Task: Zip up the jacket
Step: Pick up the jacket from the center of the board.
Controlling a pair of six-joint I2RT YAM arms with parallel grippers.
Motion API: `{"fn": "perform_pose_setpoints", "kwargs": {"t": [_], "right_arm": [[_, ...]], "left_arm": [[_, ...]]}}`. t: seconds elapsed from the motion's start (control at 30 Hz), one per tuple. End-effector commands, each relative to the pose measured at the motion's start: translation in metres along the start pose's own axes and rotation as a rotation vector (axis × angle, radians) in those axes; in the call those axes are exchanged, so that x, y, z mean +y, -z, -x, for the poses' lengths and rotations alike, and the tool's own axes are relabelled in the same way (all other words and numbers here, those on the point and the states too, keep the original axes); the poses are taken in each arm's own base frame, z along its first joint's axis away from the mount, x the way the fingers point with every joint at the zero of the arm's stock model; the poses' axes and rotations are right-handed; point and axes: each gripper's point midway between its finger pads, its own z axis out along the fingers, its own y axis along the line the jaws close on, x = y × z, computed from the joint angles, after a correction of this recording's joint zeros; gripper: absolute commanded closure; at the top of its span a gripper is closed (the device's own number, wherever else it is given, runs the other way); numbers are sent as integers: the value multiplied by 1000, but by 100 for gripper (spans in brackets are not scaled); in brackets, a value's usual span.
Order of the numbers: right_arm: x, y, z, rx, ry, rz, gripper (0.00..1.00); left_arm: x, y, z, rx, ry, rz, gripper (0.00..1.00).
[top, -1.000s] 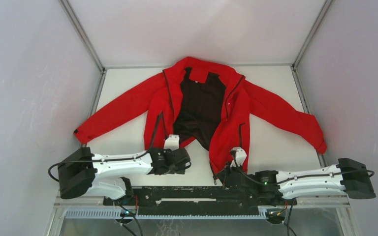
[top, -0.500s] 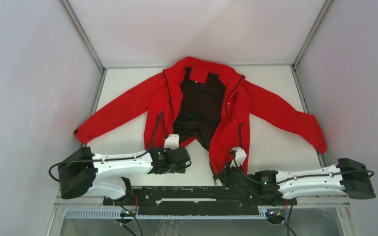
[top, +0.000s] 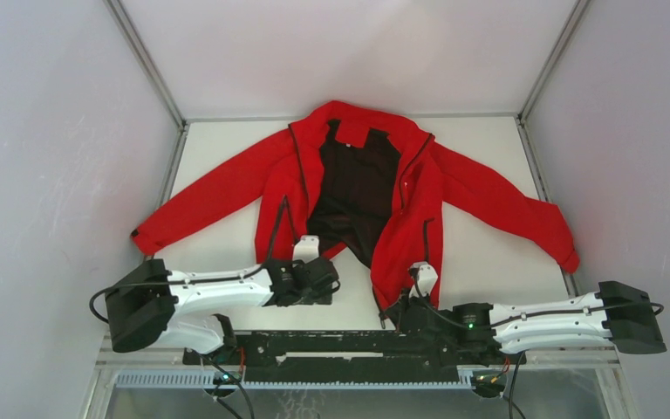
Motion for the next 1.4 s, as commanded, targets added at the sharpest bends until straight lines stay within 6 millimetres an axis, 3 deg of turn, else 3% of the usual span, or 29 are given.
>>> {"fn": "perform_pose_setpoints", "kwargs": {"t": [0.0, 0.27, 0.7, 1.37], "right_arm": [[5, -1, 3, -11, -23, 20, 100], [7, -2, 1, -6, -21, 21, 100], [10, -3, 1, 0, -22, 28, 100], [10, -4, 0, 5, -24, 26, 100]], "left_arm": [[-8, -2, 2, -3, 3, -30, 11], [1, -4, -5, 4, 15, -23, 13], [3, 12, 4, -50, 47, -84, 13], [1, -5, -9, 10, 0, -41, 14]]}}
